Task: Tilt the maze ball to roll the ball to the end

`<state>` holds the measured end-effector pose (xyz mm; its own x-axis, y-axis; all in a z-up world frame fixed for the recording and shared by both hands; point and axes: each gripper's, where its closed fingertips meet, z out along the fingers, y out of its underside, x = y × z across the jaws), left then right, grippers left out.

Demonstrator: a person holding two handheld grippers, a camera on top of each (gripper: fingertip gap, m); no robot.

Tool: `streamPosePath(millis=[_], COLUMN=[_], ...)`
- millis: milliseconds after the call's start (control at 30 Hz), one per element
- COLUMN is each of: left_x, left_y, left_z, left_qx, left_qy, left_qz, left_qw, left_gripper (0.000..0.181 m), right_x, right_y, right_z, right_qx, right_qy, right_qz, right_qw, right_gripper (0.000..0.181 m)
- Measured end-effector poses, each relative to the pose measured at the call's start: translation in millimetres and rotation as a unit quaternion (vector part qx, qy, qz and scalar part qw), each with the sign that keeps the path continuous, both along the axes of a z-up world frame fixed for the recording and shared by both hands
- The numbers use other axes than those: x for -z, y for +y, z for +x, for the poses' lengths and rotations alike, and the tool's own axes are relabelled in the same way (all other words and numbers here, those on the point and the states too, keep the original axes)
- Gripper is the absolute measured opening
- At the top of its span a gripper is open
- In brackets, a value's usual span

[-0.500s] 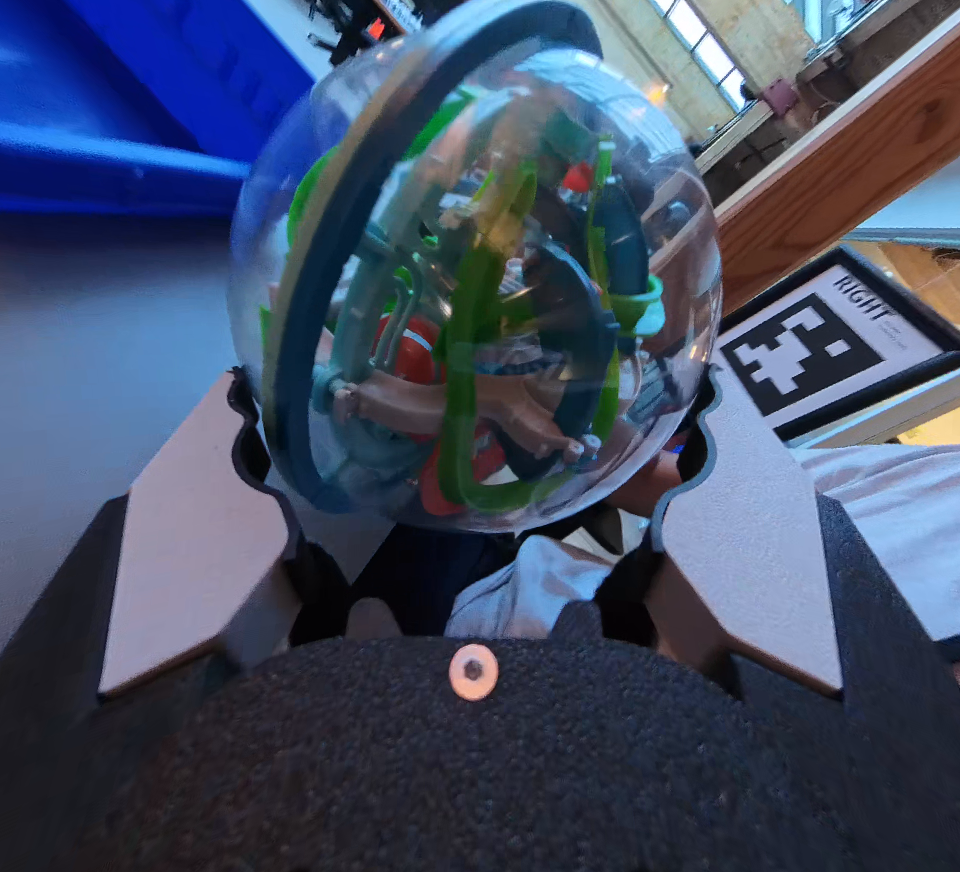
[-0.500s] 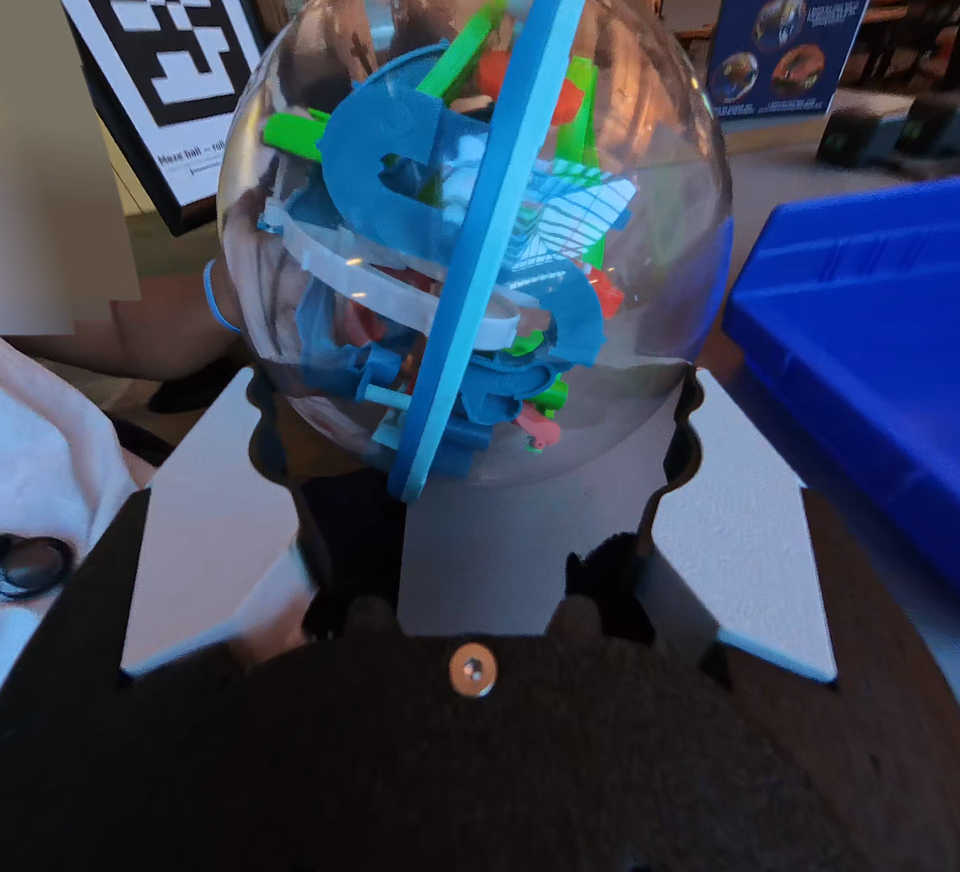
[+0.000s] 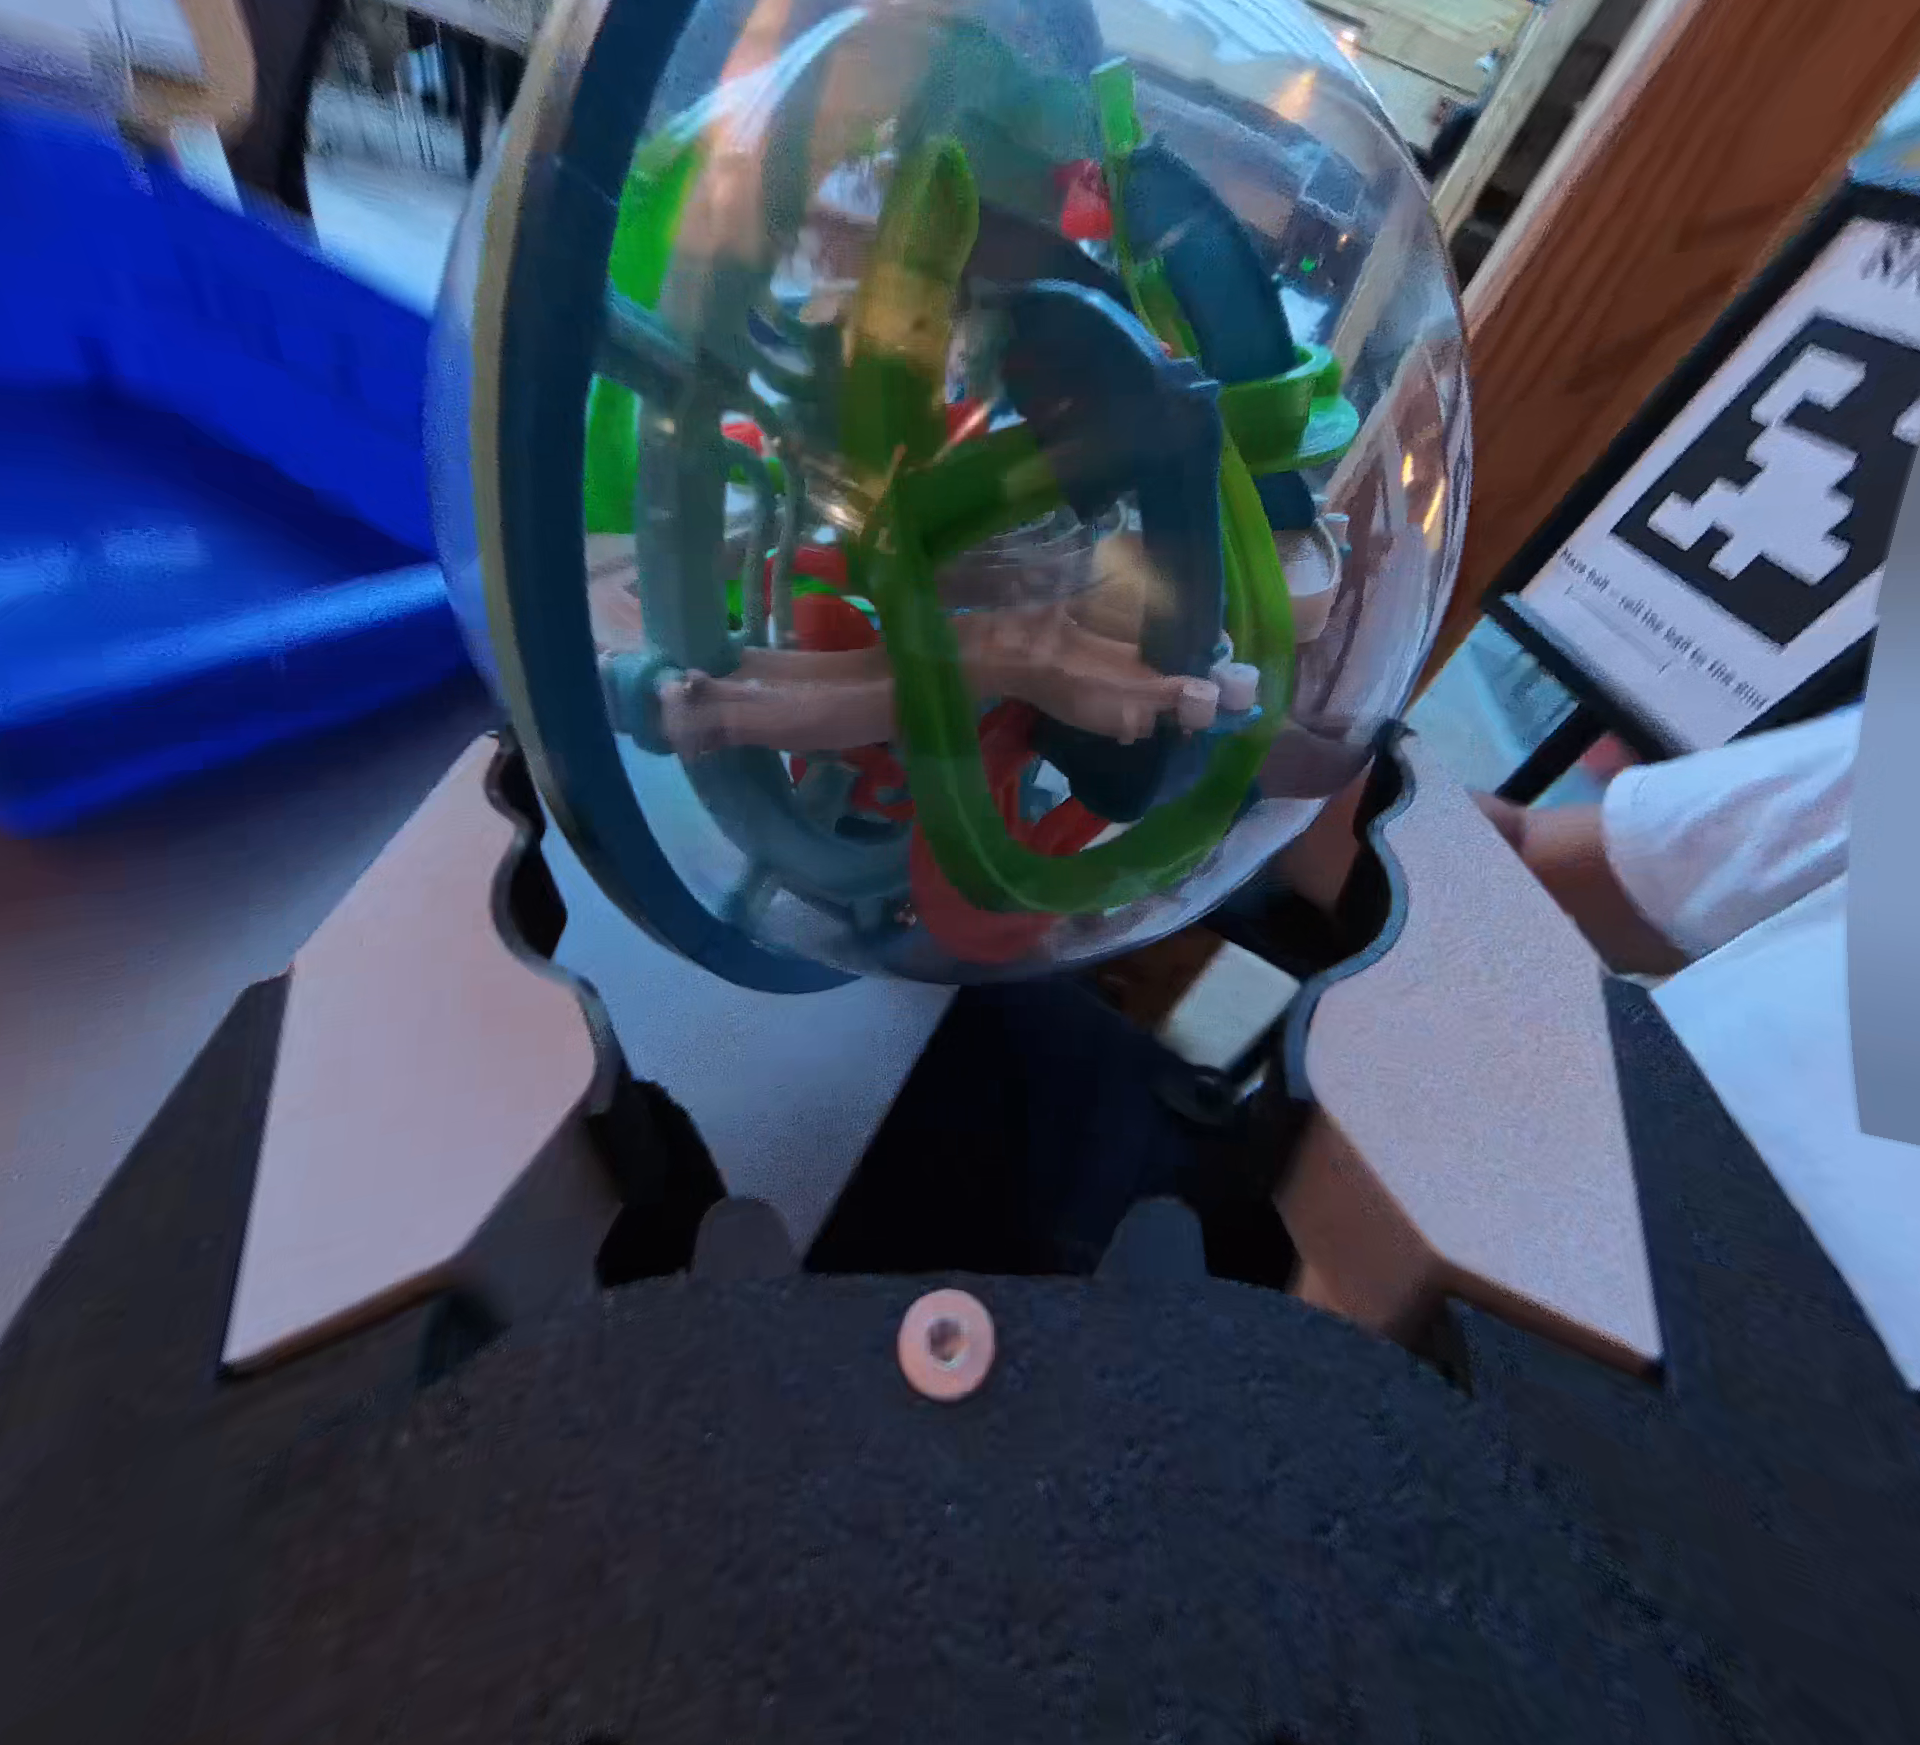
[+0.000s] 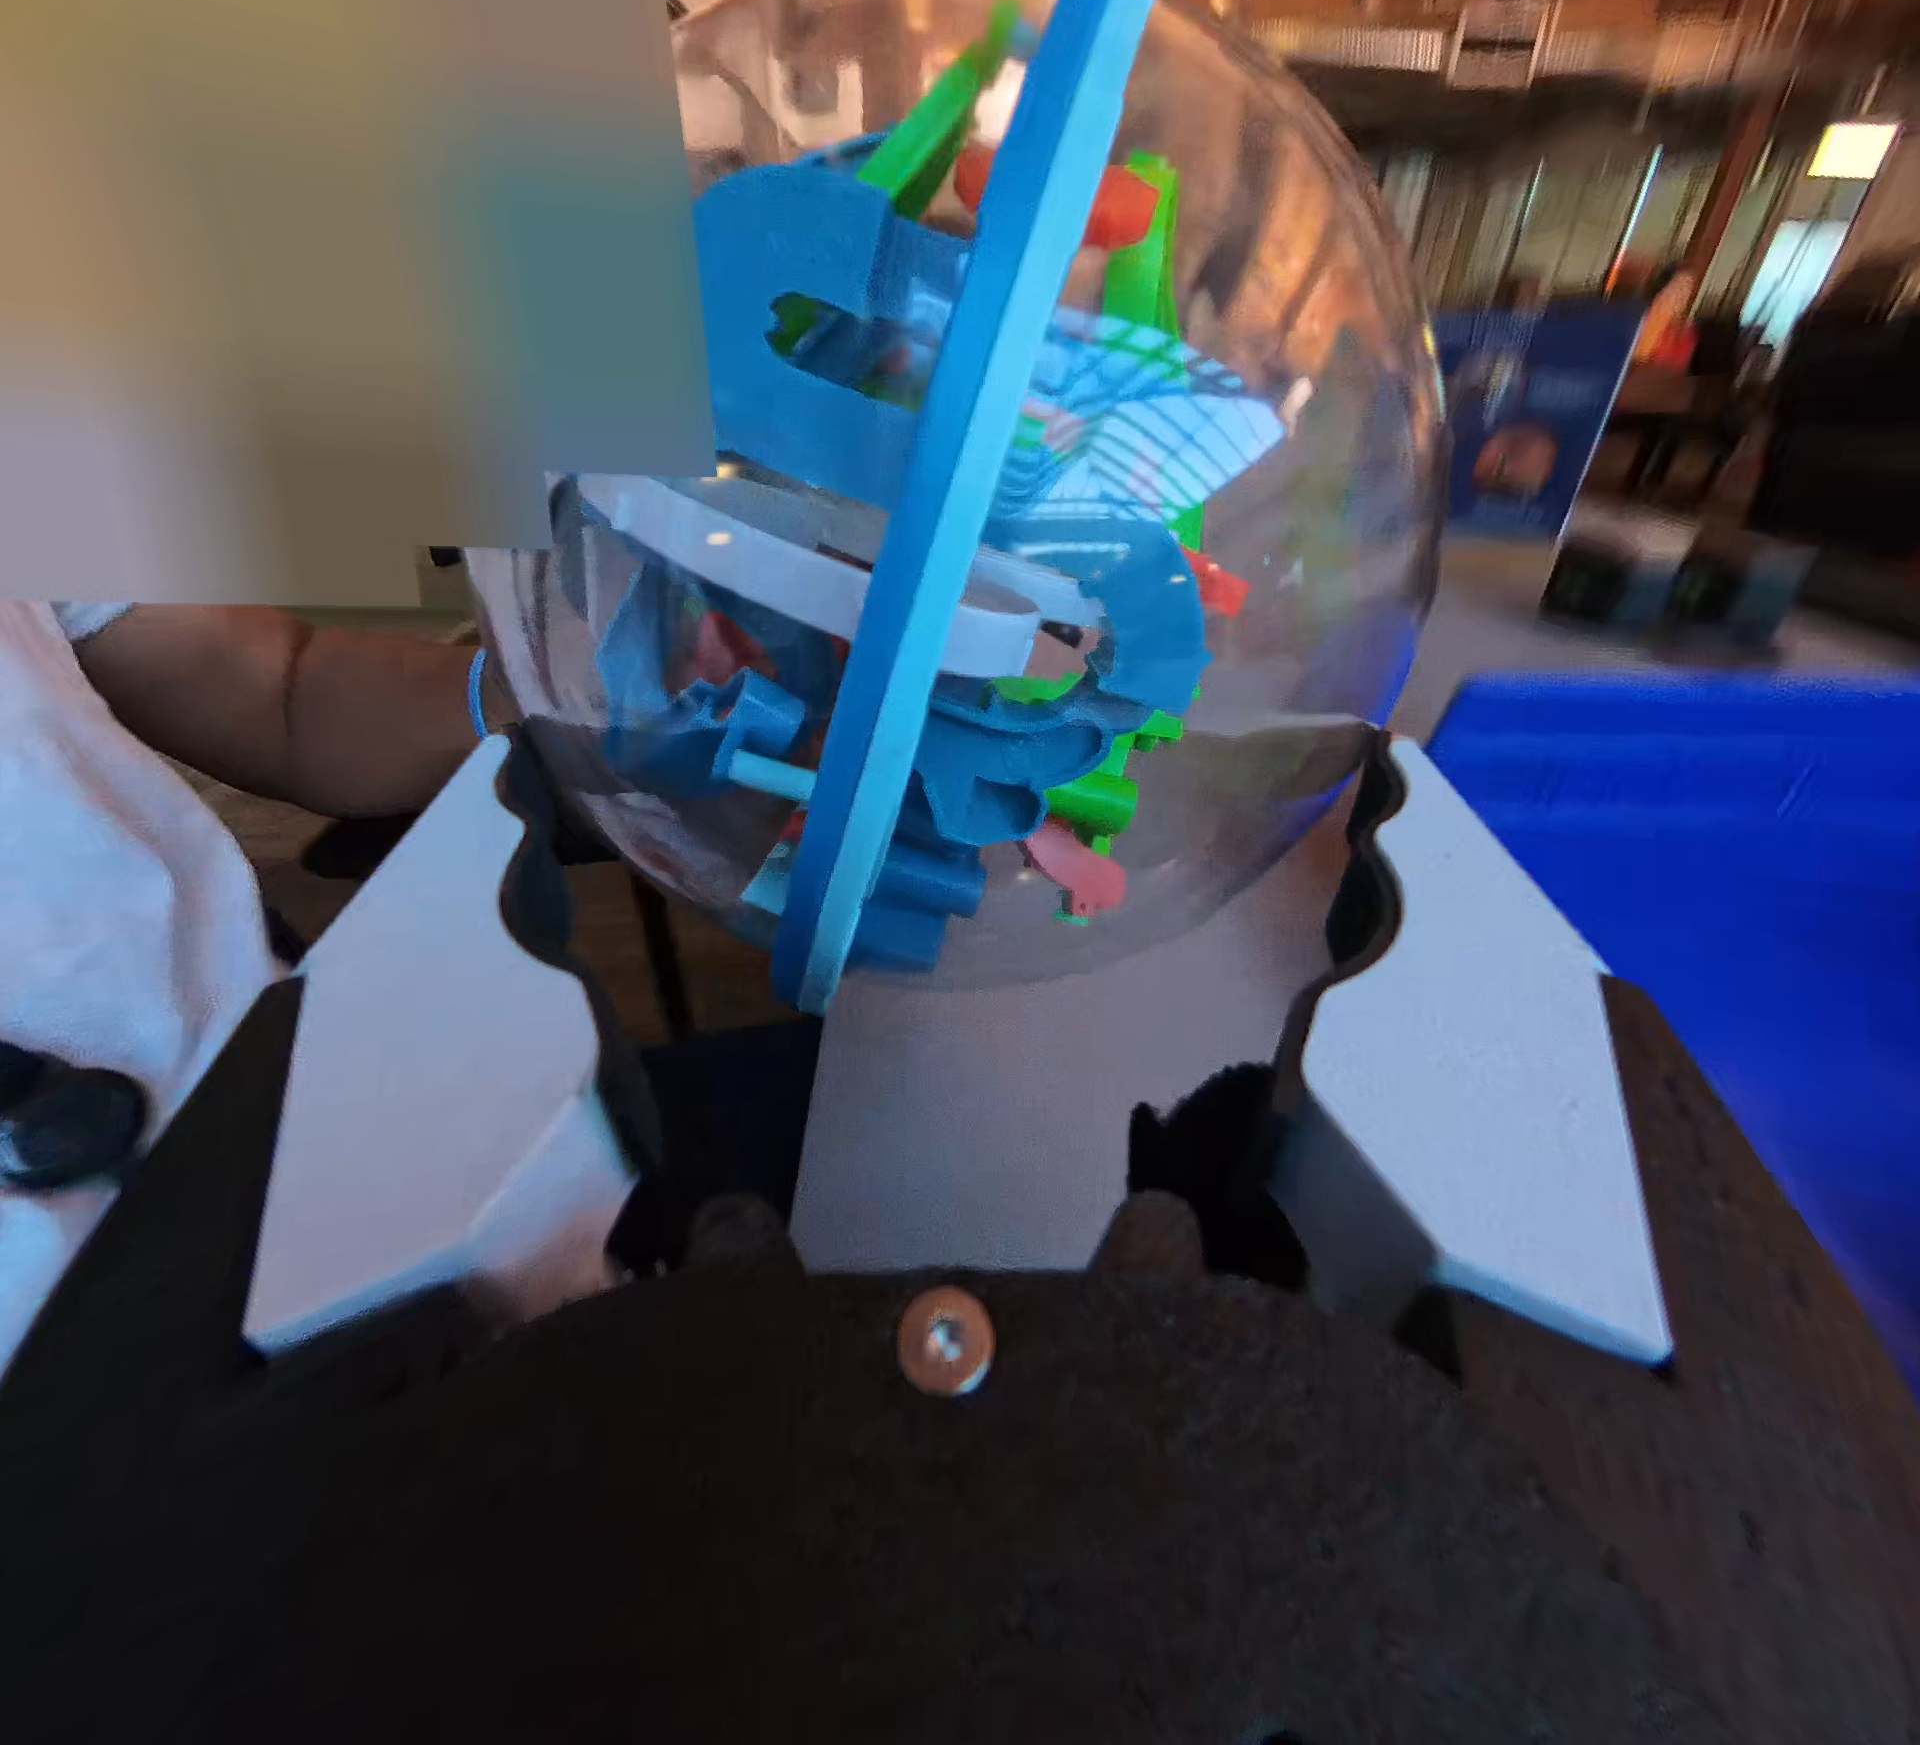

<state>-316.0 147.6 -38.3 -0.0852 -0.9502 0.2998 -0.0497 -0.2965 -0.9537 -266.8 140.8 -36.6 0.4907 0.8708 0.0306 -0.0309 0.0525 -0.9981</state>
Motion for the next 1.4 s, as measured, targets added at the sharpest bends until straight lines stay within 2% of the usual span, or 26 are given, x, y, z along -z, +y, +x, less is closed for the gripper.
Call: streamPosePath(millis=[67, 133, 233, 367, 533, 700, 800, 833, 900, 933, 1000, 1100, 1200, 1400], left_x=[-23.9, -34.8, -45.0, -67.2, -50.4, -53.6, -42.7, -44.2, -58.3, -62.6, -59.4, -39.0, -41.5, -37.1], left_y=[-14.9, -23.5, -31.5, -57.0, -35.8, -40.8, -26.5, -31.6, -54.9, -60.5, -53.2, -33.4, -38.3, -32.4], left_z=[-8.3, -14.2, -21.3, -33.2, -27.2, -27.9, -24.7, -27.0, -34.1, -34.6, -30.7, -23.7, -25.4, -22.6], left_qx=[-0.007, -0.012, -0.02, -0.018, -0.01, -0.013, -0.006, -0.003, 0.006, 0.013, 0.02, 0.02, 0.015, 0.015], left_qy=[-0.036, -0.042, -0.056, -0.094, -0.068, -0.078, -0.054, -0.067, -0.102, -0.1, -0.092, -0.072, -0.079, -0.068], left_qz=[0.091, 0.151, 0.196, 0.27, 0.192, 0.225, 0.173, 0.191, 0.257, 0.262, 0.23, 0.166, 0.189, 0.167], left_qw=[0.995, 0.988, 0.979, 0.958, 0.979, 0.971, 0.983, 0.979, 0.961, 0.96, 0.969, 0.983, 0.979, 0.983], left_gripper=[0.149, 0.149, 0.149, 0.15, 0.149, 0.149, 0.149, 0.148, 0.15, 0.149, 0.149, 0.149, 0.149, 0.148], right_x=[-19.4, -26.0, -28.0, -51.4, -35.3, -34.3, -22.7, -26.5, -53.9, -63.7, -64.4, -41.3, -41.5, -34.8], right_y=[-15.4, -22.5, -27.4, -51.5, -33.4, -37.2, -24.4, -29.4, -56.2, -64.4, -58.0, -36.4, -41.5, -34.8], right_z=[-8.6, -13.8, -20.0, -31.6, -25.7, -26.5, -22.6, -24.8, -33.7, -34.7, -31.0, -23.0, -25.0, -21.9], right_qx=[0.006, 0.009, 0.015, 0.023, 0.026, 0.032, 0.035, 0.039, 0.034, 0.03, 0.033, 0.037, 0.036, 0.038], right_qy=[-0.027, -0.062, -0.092, -0.105, -0.103, -0.108, -0.119, -0.131, -0.115, -0.108, -0.116, -0.13, -0.113, -0.111], right_qz=[0.078, 0.114, 0.129, 0.209, 0.126, 0.151, 0.082, 0.108, 0.224, 0.242, 0.212, 0.128, 0.157, 0.126], right_qw=[0.997, 0.992, 0.987, 0.972, 0.986, 0.982, 0.989, 0.985, 0.967, 0.964, 0.97, 0.983, 0.98, 0.985], right_gripper=[0.147, 0.146, 0.145, 0.145, 0.145, 0.145, 0.145, 0.145, 0.145, 0.146, 0.146, 0.145, 0.145, 0.145])
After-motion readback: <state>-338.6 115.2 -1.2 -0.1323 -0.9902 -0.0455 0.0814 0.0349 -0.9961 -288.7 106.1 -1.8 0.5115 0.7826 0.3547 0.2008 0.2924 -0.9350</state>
